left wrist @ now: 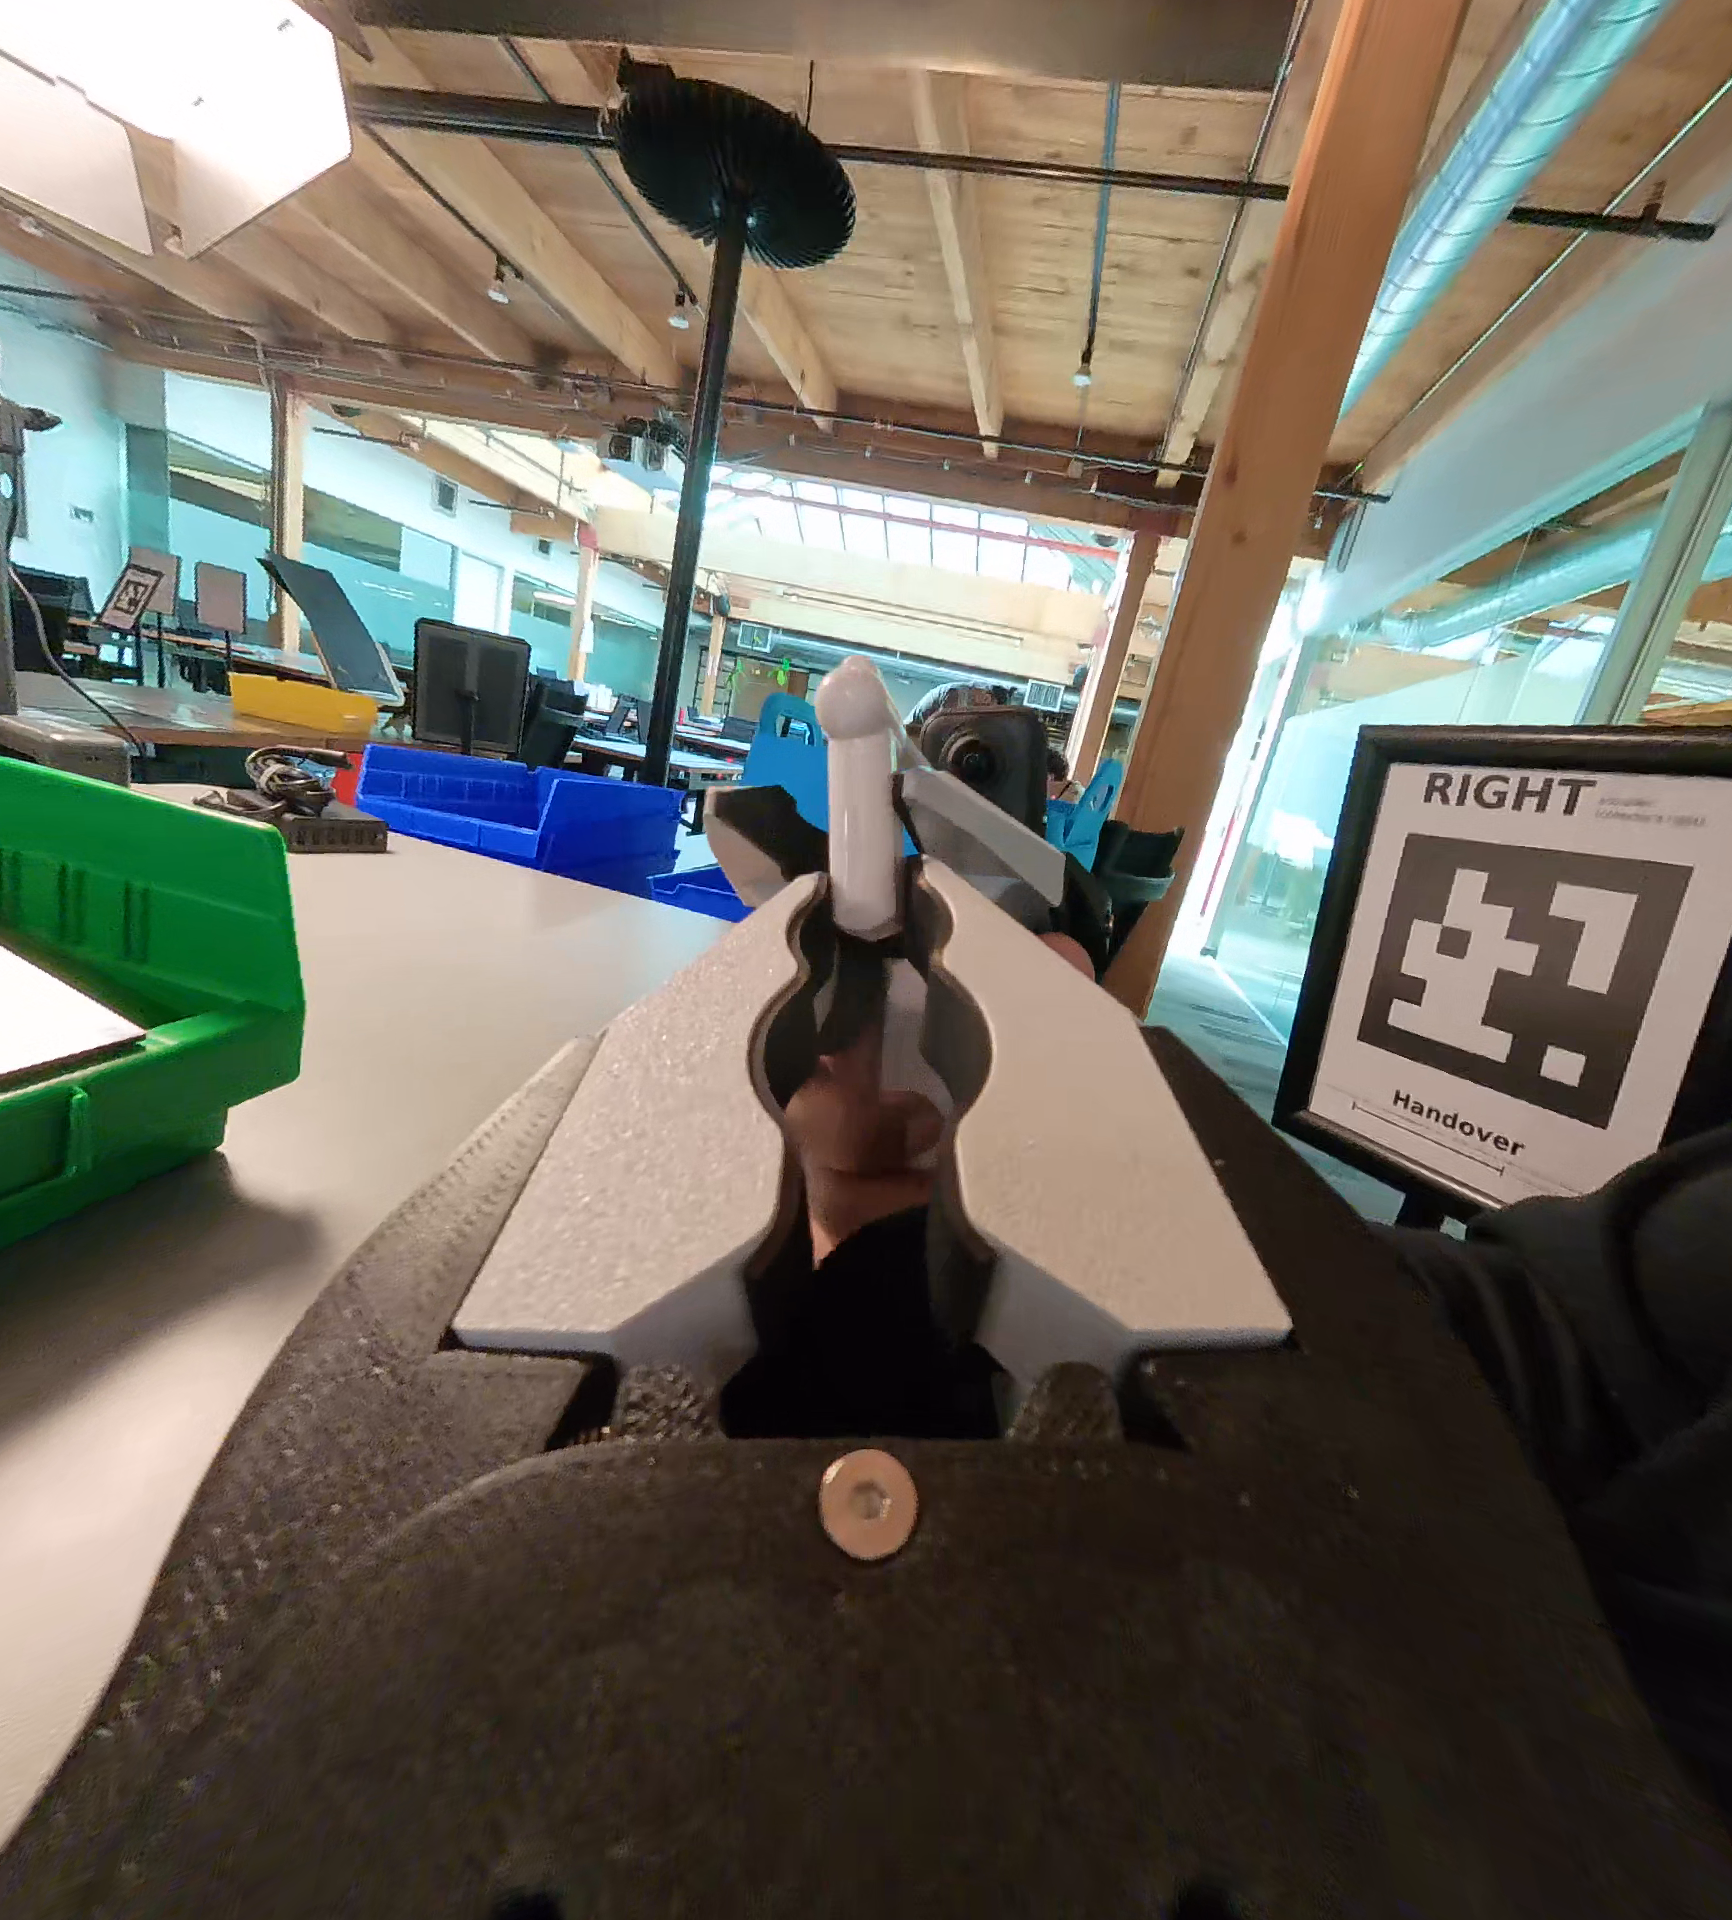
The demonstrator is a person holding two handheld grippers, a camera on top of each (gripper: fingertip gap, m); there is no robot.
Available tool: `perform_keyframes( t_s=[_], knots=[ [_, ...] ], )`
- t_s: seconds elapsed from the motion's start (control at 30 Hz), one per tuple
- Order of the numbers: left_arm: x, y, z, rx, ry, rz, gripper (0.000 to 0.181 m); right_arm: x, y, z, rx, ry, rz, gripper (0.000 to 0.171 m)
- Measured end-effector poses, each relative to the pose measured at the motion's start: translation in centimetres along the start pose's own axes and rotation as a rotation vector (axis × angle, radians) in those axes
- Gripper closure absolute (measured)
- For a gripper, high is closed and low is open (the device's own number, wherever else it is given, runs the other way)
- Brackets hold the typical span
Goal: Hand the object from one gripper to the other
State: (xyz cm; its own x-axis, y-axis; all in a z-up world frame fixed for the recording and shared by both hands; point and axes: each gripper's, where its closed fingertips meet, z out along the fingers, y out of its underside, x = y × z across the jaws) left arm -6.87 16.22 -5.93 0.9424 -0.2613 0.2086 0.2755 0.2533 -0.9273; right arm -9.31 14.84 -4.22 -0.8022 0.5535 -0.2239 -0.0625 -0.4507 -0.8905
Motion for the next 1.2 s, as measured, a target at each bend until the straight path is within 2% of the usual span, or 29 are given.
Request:
perform_keyframes(
  t_s=[0.13, 0.2, 0.37, 0.43, 0.5, 0.6, 0.77, 0.87, 0.9, 1.03, 1.2],
  knots=[
    [-0.1, 0.2, 0.2, -0.013, -0.01, 0.005, 0.168, 0.1, -0.5, -0.2, 0.038, 0.019, -0.026, 0.145],
    [0.0, 0.6, 0.3, -0.038, -0.004, -0.008, 0.168, -0.2, -1.0, -0.6, 0.081, 0.005, -0.05, 0.157],
    [0.5, 2.0, 0.7, -0.129, 0.021, 0.003, 0.166, -0.6, -0.9, -0.5, 0.074, -0.007, -0.07, 0.158],
    [0.2, 1.7, 0.4, -0.124, 0.007, 0.005, 0.15, -0.6, -1.0, -0.6, 0.077, -0.011, -0.067, 0.158],
    [-0.5, 0.4, -0.2, -0.064, -0.018, -0.013, 0.145, -0.6, -1.0, -0.6, 0.077, -0.017, -0.055, 0.158],
    [-0.9, -0.9, -0.9, -0.025, -0.008, -0.052, 0.147, -0.7, -0.9, -0.6, 0.069, -0.032, -0.042, 0.158],
    [-0.3, 0.5, -0.7, -0.131, 0.012, -0.009, 0.151, -1.0, -0.3, -0.2, 0.03, -0.056, -0.03, 0.158],
    [0.4, 1.2, -0.3, -0.162, 0.031, 0.006, 0.167, -1.0, -0.1, -0.1, 0.016, -0.059, -0.025, 0.158],
    [0.3, 1.2, -0.2, -0.157, 0.019, 0.014, 0.167, -1.0, -0.2, -0.1, 0.021, -0.053, -0.029, 0.157],
    [-0.9, -0.2, -0.3, -0.044, -0.045, -0.055, 0.168, -0.3, -0.5, -0.3, 0.038, -0.004, -0.033, 0.143],
    [-2.2, -3.2, -1.8, 0.192, -0.024, -0.254, 0.168, -0.1, -0.4, -0.2, 0.033, 0.008, -0.032, 0.143]
  ],
)
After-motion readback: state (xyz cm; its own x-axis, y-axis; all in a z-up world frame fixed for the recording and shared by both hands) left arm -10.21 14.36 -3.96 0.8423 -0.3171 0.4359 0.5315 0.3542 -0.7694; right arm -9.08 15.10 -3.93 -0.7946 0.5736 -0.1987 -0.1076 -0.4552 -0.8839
